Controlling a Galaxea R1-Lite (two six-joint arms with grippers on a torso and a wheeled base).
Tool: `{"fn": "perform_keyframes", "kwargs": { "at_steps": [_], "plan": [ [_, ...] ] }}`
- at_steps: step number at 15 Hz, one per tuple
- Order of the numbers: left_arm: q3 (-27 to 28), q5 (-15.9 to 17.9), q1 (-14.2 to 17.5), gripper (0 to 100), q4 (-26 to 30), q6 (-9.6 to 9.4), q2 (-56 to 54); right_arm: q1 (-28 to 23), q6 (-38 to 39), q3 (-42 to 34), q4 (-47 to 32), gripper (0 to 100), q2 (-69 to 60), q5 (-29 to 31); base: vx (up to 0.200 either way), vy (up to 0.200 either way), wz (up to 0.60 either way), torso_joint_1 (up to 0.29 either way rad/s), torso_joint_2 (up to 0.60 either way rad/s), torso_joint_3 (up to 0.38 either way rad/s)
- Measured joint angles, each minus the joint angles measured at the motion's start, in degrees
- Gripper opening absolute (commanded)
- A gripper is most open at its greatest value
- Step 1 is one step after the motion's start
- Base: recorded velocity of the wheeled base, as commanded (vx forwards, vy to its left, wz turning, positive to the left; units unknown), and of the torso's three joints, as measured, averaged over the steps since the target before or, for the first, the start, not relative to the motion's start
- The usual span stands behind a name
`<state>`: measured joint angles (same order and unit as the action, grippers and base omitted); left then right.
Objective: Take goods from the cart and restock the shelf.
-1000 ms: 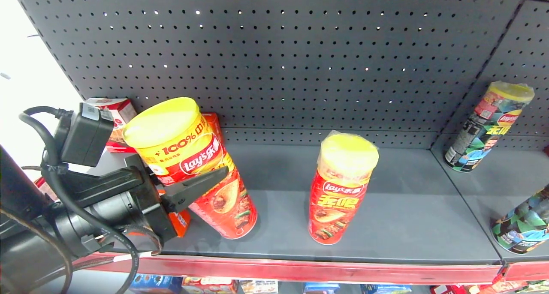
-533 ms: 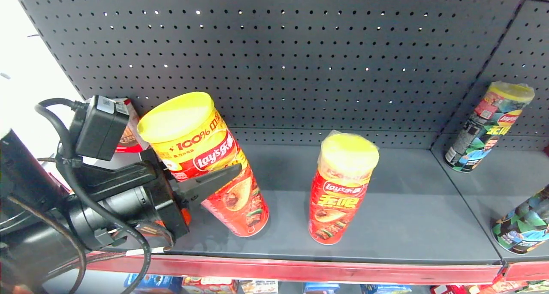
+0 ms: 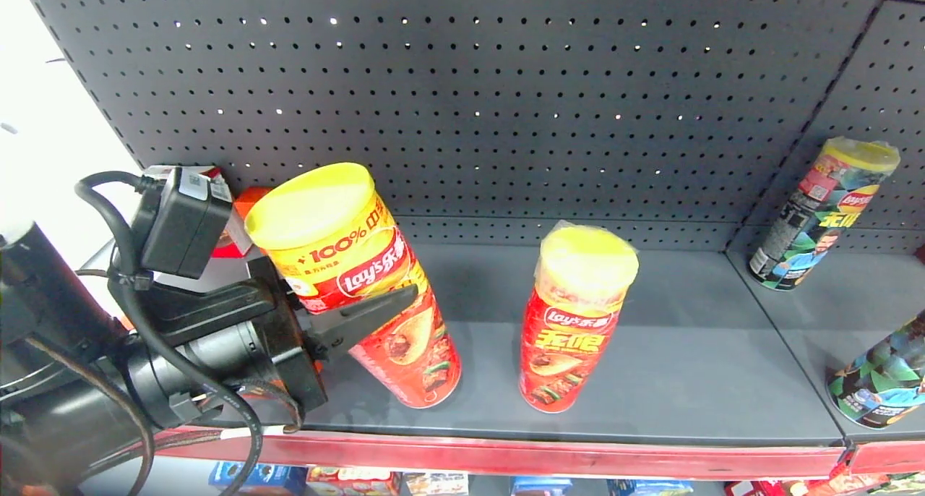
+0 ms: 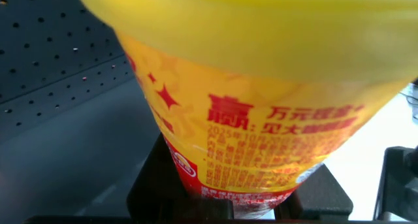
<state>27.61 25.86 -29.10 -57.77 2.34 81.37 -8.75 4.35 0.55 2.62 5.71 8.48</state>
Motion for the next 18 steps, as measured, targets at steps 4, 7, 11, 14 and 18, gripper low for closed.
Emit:
{"fn": "perform_keyframes", "kwargs": {
  "at_steps": [4, 7, 11, 14, 18],
  "plan": [
    [-0.39, -0.02, -0.66, 0, 0.33, 0.01, -0.2, 0.07, -4.49, -0.44, -2.72, 100, -0.3, -7.51, 0.0, 0.0, 0.0, 0.0, 0.0, 0.0],
    [-1.02, -0.07, -0.94, 0, 0.76, 0.0, -0.67, 0.0, -4.51, -0.5, -2.67, 100, -0.33, -7.58, 0.0, 0.0, 0.0, 0.0, 0.0, 0.0],
    [-1.77, -0.11, -0.61, 0, 0.88, -0.05, -0.83, 0.02, -4.51, -0.55, -2.62, 100, -0.37, -7.59, 0.0, 0.0, 0.0, 0.0, 0.0, 0.0],
    [0.15, 1.76, -0.77, 0, 0.98, 0.01, -0.56, 0.07, -4.51, -0.55, -2.62, 100, -0.37, -7.59, 0.0, 0.0, 0.0, 0.0, 0.0, 0.0],
    [2.82, 3.47, 0.6, 0, 3.23, -0.13, 0.51, 0.05, -4.51, -0.55, -2.62, 100, -0.34, -7.59, 0.0, 0.0, 0.0, 0.0, 0.0, 0.0]
  ]
}}
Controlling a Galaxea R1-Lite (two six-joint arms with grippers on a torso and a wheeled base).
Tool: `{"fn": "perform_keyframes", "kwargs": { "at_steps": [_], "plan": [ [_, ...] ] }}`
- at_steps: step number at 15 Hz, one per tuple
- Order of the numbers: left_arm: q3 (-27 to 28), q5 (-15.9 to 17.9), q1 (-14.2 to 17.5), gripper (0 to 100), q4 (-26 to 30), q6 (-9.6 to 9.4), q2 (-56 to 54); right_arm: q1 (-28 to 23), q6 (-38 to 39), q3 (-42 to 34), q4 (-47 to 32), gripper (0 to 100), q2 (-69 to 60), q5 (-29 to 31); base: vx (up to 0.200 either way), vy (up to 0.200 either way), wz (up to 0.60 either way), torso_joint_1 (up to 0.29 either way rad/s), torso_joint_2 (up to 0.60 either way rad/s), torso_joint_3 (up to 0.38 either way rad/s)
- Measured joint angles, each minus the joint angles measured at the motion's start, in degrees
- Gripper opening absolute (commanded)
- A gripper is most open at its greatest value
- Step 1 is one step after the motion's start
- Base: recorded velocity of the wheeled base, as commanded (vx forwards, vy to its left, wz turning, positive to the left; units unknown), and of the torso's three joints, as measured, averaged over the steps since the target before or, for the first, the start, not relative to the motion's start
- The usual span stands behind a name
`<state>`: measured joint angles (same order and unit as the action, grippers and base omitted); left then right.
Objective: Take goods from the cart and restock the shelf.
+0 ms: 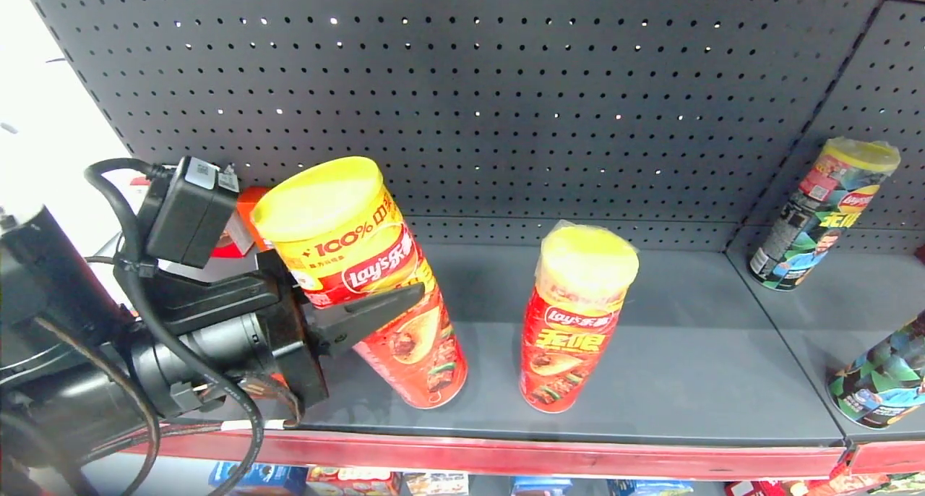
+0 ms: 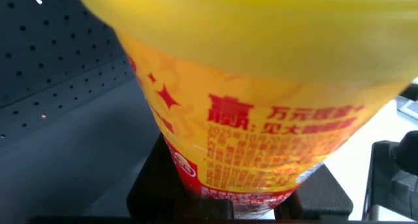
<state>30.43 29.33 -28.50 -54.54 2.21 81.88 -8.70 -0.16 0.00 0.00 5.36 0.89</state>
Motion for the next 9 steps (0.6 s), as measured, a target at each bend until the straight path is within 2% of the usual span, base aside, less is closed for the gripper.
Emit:
{"fn": "perform_keyframes", "kwargs": {
  "at_steps": [1, 3, 5, 7, 8, 9],
  "plan": [
    [1.1, -0.02, 0.33, 0, 2.49, -0.11, 0.09, 0.0, 0.0, 0.0, 0.0, 100, 0.0, 0.0, 0.0, 0.0, 0.0, 0.0, 0.0, 0.0],
    [6.51, 0.0, 1.58, 0, 16.12, -1.34, -0.16, 0.0, 0.0, 0.0, 0.0, 100, 0.0, 0.0, 0.0, 0.0, 0.0, 0.0, 0.0, 0.0],
    [13.47, 1.13, 2.99, 0, 26.27, -3.35, -0.3, 0.02, 0.0, 0.0, 0.0, 100, 0.0, 0.0, 0.0, 0.0, 0.0, 0.0, 0.0, 0.0],
    [18.6, 3.35, 4.28, 0, 27.66, -8.17, 1.52, 0.02, 0.0, 0.0, 0.0, 100, 0.0, 0.0, 0.0, 0.0, 0.0, 0.0, 0.0, 0.0],
    [20.22, 3.95, 4.55, 0, 27.09, -9.73, 3.32, 0.0, 0.0, 0.0, 0.0, 100, 0.01, 0.0, 0.0, 0.0, 0.0, 0.0, 0.0, 0.0],
    [21.25, 4.24, 4.66, 0, 25.04, -10.44, 5.38, 0.02, 0.02, 0.0, 0.0, 100, 0.01, 0.0, 0.0, 0.0, 0.0, 0.0, 0.0, 0.0]
  ]
}}
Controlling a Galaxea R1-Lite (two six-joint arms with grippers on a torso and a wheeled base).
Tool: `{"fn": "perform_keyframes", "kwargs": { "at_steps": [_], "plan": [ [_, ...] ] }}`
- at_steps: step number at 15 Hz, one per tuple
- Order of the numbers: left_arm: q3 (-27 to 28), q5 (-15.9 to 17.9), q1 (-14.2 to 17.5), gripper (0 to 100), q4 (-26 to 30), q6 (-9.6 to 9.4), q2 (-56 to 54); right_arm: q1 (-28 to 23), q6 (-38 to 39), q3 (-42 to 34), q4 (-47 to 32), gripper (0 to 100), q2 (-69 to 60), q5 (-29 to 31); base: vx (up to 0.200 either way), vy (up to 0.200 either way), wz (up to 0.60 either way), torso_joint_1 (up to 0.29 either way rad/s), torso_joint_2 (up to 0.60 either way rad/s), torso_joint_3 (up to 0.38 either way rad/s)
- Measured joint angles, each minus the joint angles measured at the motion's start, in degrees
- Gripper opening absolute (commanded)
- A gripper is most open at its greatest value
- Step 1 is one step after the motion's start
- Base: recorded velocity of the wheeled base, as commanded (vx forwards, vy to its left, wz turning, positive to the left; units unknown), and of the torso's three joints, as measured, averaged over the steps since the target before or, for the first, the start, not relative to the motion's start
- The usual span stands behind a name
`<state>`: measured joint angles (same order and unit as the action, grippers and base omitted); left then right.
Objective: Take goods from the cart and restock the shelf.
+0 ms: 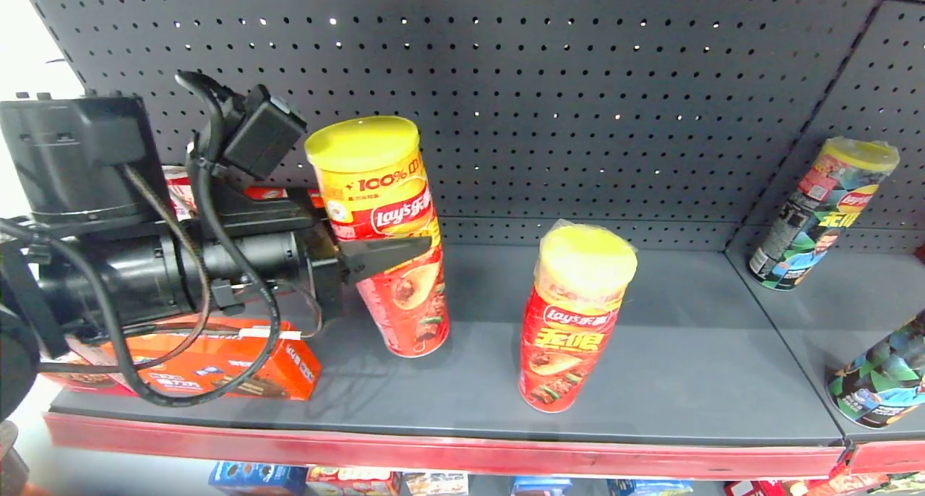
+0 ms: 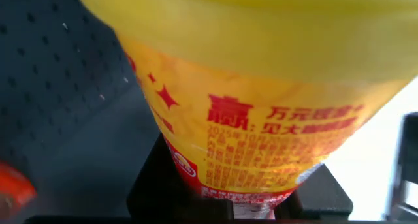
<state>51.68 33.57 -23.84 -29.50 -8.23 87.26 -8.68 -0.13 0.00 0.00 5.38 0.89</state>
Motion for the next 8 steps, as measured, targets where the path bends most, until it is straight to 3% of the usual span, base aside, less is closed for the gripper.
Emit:
{"fn": "perform_keyframes", "kwargs": {
  "at_steps": [2, 8],
  "plan": [
    [1.33, 0.28, -0.44, 0, -3.86, -0.66, 3.67, -0.02, 0.0, 0.0, 0.0, 100, 0.0, 0.0, 0.0, 0.0, 0.0, 0.0, 0.0, 0.0],
    [12.74, 0.61, -1.56, 0, -3.96, -5.27, 15.56, -0.02, -0.02, 0.0, 0.0, 100, 0.02, 0.0, 0.0, 0.0, 0.0, 0.0, 0.0, 0.0]
  ]
}}
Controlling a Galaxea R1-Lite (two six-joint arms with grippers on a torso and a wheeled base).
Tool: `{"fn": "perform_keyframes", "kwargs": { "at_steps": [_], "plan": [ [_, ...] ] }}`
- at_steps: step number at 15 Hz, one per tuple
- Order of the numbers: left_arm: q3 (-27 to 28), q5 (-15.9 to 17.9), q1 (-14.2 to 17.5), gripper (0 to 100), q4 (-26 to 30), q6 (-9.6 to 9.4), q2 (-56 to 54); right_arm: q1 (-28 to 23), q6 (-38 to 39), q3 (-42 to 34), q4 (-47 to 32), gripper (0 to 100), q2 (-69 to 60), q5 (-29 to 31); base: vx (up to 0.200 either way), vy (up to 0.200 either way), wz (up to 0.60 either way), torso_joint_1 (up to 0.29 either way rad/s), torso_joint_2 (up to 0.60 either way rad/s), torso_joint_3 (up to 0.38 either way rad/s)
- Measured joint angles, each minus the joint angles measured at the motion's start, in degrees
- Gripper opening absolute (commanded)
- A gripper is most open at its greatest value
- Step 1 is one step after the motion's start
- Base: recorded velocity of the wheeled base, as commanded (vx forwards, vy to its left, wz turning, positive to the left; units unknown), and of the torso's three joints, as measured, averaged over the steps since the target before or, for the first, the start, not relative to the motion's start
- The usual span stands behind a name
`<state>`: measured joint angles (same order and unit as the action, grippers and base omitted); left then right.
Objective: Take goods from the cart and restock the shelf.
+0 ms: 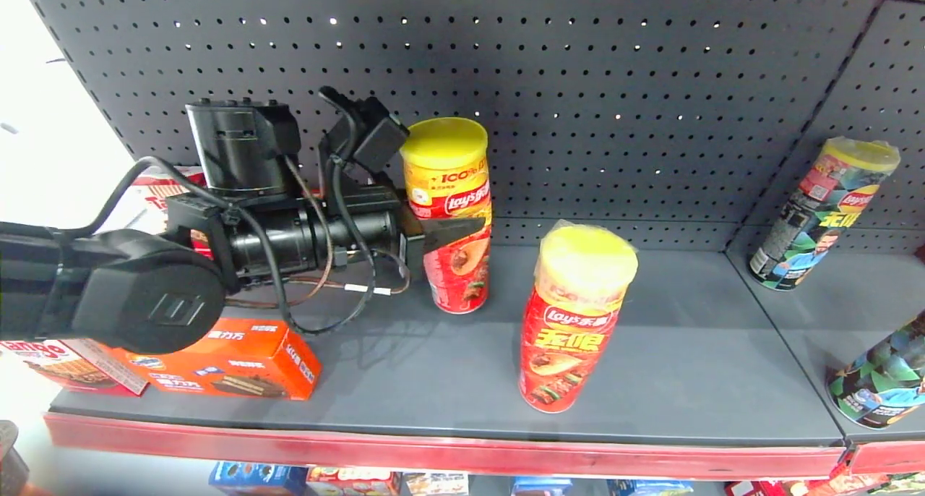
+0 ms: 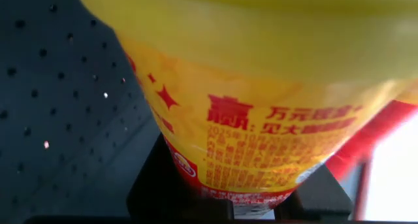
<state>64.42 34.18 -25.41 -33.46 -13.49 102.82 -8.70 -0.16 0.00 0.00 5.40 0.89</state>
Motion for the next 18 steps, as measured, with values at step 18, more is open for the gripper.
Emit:
{"fn": "perform_keyframes", "kwargs": {
  "at_steps": [18],
  "plan": [
    [23.5, 5.97, -2.01, 0, 7.96, -0.32, 18.1, 0.0, 0.0, 0.0, 0.0, 100, 0.09, 0.0, 0.0, 0.0, 0.0, 0.0, 0.0, 0.0]
  ]
}}
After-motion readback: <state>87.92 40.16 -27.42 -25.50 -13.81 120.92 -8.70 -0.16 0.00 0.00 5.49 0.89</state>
